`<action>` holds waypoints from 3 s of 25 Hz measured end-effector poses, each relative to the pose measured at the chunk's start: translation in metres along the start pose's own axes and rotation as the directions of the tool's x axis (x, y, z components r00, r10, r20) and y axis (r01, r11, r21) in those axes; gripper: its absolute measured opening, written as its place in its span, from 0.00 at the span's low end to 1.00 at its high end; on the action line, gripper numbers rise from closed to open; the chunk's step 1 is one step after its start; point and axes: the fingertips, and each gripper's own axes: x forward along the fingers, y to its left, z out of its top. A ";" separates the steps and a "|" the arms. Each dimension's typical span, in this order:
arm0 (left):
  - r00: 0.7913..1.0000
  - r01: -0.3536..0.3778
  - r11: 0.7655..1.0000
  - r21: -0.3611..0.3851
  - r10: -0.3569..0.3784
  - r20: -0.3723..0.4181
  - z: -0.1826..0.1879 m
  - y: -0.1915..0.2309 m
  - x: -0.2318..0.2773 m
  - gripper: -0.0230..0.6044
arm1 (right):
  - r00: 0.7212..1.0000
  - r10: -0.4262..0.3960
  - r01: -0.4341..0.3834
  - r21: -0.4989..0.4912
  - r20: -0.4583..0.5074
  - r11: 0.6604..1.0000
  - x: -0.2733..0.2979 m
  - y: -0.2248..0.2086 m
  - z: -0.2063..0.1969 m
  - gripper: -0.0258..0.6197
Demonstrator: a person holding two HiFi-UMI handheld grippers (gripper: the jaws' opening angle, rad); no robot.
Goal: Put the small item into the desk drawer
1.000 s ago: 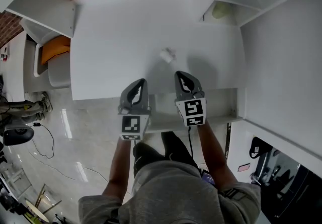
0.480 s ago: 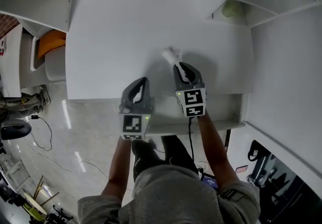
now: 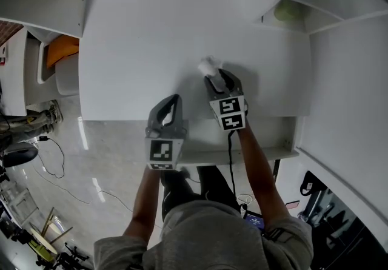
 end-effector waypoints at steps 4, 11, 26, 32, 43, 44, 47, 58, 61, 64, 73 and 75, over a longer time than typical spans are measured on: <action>1.000 -0.006 1.000 -0.007 0.006 -0.009 -0.006 0.001 0.000 0.06 | 1.000 0.014 -0.014 -0.009 -0.022 1.000 0.008 0.002 -0.006 0.36; 1.000 -0.009 1.000 -0.008 0.009 -0.020 -0.010 0.003 0.000 0.06 | 1.000 0.001 -0.002 -0.014 -0.028 1.000 0.010 0.002 -0.010 0.29; 1.000 0.003 1.000 -0.005 -0.003 -0.012 -0.006 0.003 0.002 0.06 | 1.000 -0.006 0.006 -0.013 -0.018 1.000 0.009 0.001 -0.007 0.27; 1.000 0.011 1.000 0.010 -0.011 -0.006 0.001 0.001 -0.002 0.06 | 0.999 -0.028 0.028 -0.002 0.017 1.000 -0.004 -0.003 0.006 0.27; 0.998 0.059 0.997 0.054 -0.060 0.029 0.028 -0.021 -0.015 0.06 | 0.991 -0.081 0.080 0.022 0.109 0.997 -0.057 -0.008 0.031 0.27; 0.997 0.065 0.996 0.058 -0.067 0.032 0.030 -0.024 -0.017 0.06 | 0.989 -0.088 0.086 0.025 0.119 0.996 -0.063 -0.008 0.033 0.27; 0.994 0.095 0.993 0.075 -0.098 0.044 0.038 -0.035 -0.020 0.06 | 0.983 -0.121 0.116 0.039 0.139 0.992 -0.082 -0.012 0.036 0.27; 0.973 0.204 0.970 0.132 -0.216 0.082 0.060 -0.082 -0.031 0.06 | 0.952 -0.239 0.226 0.090 0.189 0.970 -0.160 -0.026 0.034 0.27; 0.964 0.235 0.961 0.147 -0.249 0.088 0.064 -0.097 -0.034 0.06 | 0.941 -0.274 0.259 0.100 0.196 0.961 -0.180 -0.030 0.029 0.27; 0.955 0.267 0.951 0.158 -0.283 0.091 0.066 -0.112 -0.037 0.06 | 0.928 -0.313 0.297 0.109 0.200 0.949 -0.199 -0.032 0.022 0.27; 0.931 0.340 0.917 0.209 -0.359 0.064 0.050 -0.146 -0.050 0.06 | 0.900 -0.390 0.363 0.161 0.193 0.918 -0.241 -0.031 -0.011 0.27; 0.928 0.350 0.912 0.212 -0.369 0.054 0.046 -0.151 -0.052 0.06 | 0.897 -0.399 0.371 0.168 0.190 0.913 -0.246 -0.030 -0.018 0.27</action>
